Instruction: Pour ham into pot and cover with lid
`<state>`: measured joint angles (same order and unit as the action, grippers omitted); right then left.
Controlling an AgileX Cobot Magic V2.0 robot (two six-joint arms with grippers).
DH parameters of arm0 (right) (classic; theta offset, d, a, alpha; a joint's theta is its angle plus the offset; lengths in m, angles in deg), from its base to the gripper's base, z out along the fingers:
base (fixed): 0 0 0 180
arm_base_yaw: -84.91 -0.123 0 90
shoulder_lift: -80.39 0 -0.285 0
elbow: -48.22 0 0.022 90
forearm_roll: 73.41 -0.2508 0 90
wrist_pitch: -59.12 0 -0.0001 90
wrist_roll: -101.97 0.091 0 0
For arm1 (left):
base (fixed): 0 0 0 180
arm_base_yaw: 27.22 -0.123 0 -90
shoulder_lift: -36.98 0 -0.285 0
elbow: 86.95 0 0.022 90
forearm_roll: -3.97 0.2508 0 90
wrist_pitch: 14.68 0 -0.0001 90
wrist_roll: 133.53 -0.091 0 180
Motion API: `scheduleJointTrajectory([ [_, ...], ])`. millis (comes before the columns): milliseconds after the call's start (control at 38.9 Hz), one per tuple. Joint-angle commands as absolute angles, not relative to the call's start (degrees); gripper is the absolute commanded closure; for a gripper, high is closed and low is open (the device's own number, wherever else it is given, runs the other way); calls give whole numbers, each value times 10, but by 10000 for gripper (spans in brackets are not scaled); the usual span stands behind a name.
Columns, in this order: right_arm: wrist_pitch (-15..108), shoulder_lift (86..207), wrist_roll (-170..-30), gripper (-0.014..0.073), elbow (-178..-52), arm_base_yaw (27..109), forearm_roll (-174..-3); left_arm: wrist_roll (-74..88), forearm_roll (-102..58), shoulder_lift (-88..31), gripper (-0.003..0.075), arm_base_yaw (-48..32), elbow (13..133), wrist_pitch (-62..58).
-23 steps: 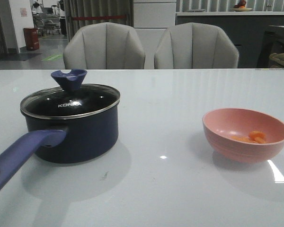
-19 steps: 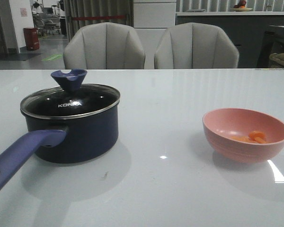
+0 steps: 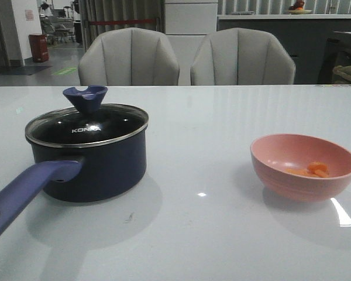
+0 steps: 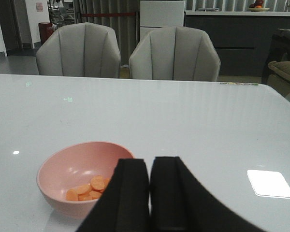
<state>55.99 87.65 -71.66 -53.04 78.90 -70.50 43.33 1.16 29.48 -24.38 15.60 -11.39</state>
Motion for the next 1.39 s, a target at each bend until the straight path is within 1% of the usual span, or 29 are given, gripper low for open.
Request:
scheduleJointTrajectory([
  [0,606,864,-717,413,-533,788,-699,438,9,305,608,-247,143,-158],
  [566,605,864,-717,413,-533,788,-699,438,9,305,608,-247,143,-161],
  [669,605,864,-717,413,-533,788,-699,438,7,305,608,-247,143,-223],
  [771,605,864,-717,413,-533,788,-699,438,-42,305,608,-247,147,-326],
  [823,605,864,-717,413,-533,788,-699,438,-67,305,608,-247,158,-331],
  [900,605,864,-717,413,-533,788,-699,438,-80,300,608,-247,193,-292],
  [977,605,864,-717,413,-533,788,-699,438,-78,283,608,-247,235,-219],
  [1234,605,864,-717,413,-533,788,-699,438,-67,159,608,-247,392,-13],
  [1286,605,864,-717,413,-533,788,-699,438,-67,139,608,-247,406,11],
  [1363,605,864,-717,413,-533,788,-699,438,-68,117,608,-247,410,17],
])
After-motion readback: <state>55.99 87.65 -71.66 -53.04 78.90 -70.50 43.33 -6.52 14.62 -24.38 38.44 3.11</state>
